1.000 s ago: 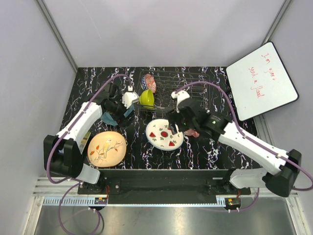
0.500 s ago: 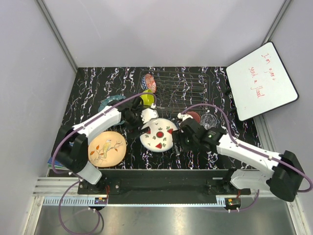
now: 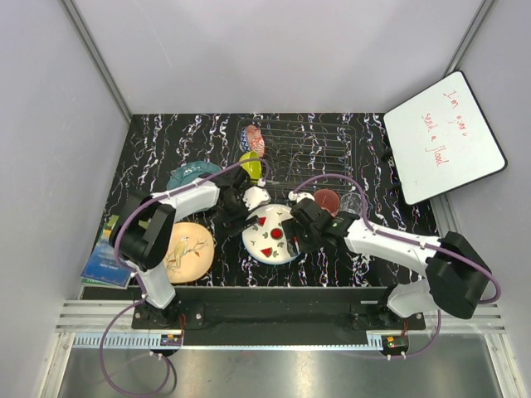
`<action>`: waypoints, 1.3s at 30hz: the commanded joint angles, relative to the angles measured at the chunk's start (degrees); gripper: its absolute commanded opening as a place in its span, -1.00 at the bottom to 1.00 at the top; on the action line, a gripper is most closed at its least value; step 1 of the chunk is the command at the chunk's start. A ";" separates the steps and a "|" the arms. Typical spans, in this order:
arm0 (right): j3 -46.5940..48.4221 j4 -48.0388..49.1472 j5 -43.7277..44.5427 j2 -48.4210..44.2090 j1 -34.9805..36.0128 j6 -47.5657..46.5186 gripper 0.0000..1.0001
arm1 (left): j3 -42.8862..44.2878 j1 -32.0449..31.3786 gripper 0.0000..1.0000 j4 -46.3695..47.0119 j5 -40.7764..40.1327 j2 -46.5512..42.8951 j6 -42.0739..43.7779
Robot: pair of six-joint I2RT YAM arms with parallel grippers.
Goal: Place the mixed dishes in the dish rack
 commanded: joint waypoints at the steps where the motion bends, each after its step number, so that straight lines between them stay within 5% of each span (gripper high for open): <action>1: 1.87 4.07 2.26 1.57 -0.14 -0.73 0.46 | 4.29 -0.06 0.89 3.18 0.84 0.94 -2.75; 13: 1.86 6.09 5.07 6.40 -0.14 -2.40 0.40 | 5.79 1.26 0.89 -3.15 7.16 -7.94 -3.54; 24: 0.46 6.00 9.29 5.00 -0.58 1.02 0.47 | 9.75 0.91 0.88 -4.29 15.17 4.18 -9.70; 39: 1.60 7.23 6.48 10.88 -3.12 0.41 0.49 | 4.32 1.52 0.82 -0.17 11.66 7.01 -6.63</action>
